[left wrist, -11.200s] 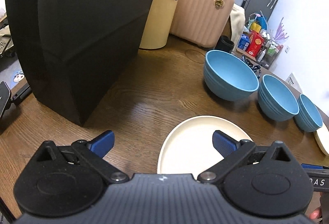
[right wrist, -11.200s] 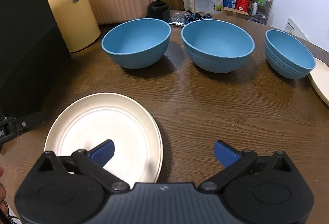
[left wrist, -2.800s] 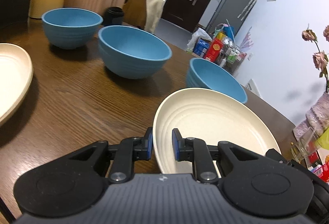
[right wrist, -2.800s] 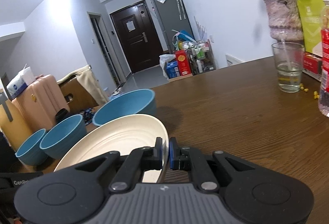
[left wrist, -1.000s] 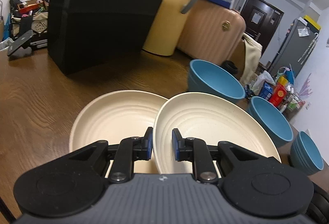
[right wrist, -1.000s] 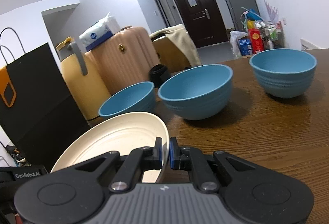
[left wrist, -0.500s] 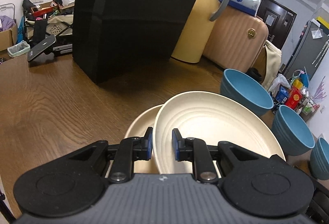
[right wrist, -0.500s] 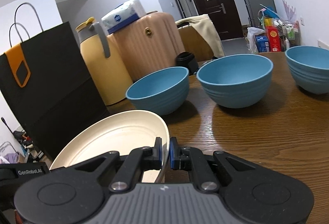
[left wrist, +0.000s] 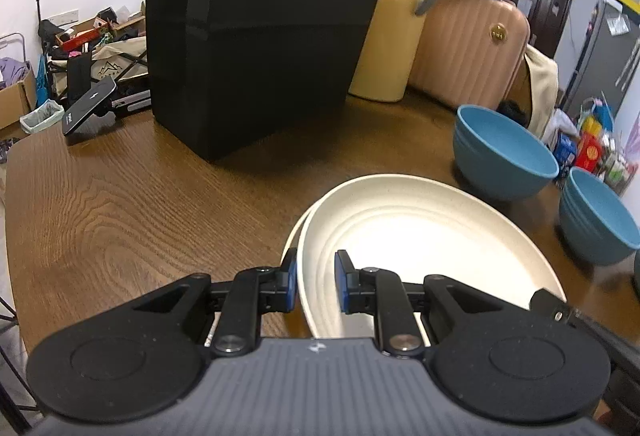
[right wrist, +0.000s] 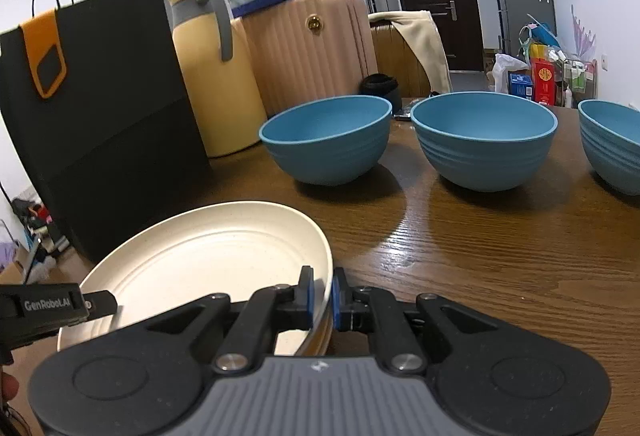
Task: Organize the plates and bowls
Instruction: 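Lower the held plate onto the stacked cream plates with both tools, then open both tools to release the plate onto the stack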
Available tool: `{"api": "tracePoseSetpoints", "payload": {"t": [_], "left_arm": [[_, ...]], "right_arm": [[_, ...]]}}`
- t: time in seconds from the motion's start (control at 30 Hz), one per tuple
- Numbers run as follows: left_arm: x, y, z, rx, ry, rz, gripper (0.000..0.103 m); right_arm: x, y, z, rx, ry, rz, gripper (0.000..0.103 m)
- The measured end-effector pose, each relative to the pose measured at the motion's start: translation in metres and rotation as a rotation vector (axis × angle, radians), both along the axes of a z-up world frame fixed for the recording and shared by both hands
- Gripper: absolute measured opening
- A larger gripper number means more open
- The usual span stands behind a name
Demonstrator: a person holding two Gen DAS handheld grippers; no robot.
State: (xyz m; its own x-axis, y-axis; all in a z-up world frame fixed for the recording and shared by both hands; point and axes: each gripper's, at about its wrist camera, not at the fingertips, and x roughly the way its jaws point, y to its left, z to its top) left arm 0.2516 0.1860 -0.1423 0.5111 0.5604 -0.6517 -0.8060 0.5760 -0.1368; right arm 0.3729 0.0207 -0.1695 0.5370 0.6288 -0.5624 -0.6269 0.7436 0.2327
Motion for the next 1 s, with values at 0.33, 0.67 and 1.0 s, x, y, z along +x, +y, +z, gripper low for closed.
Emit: {"api": "tracePoseSetpoints", "payload": {"t": [0.33,0.67,1.0], "left_arm": [[0.007,0.001,0.003,0.026,0.070,-0.055,0.023],[0.012,0.008,0.011,-0.050,0.090,-0.105,0.055],[0.014,0.018,0.029,-0.098,0.108,-0.114,0.088]], "right_arm": [[-0.002,0.010,0.005,-0.093,-0.026,0.036,0.011],[0.002,0.015,0.009,-0.127,0.015,0.063,0.011],[-0.001,0.023,0.011,-0.177,0.013,0.064,0.010]]}}
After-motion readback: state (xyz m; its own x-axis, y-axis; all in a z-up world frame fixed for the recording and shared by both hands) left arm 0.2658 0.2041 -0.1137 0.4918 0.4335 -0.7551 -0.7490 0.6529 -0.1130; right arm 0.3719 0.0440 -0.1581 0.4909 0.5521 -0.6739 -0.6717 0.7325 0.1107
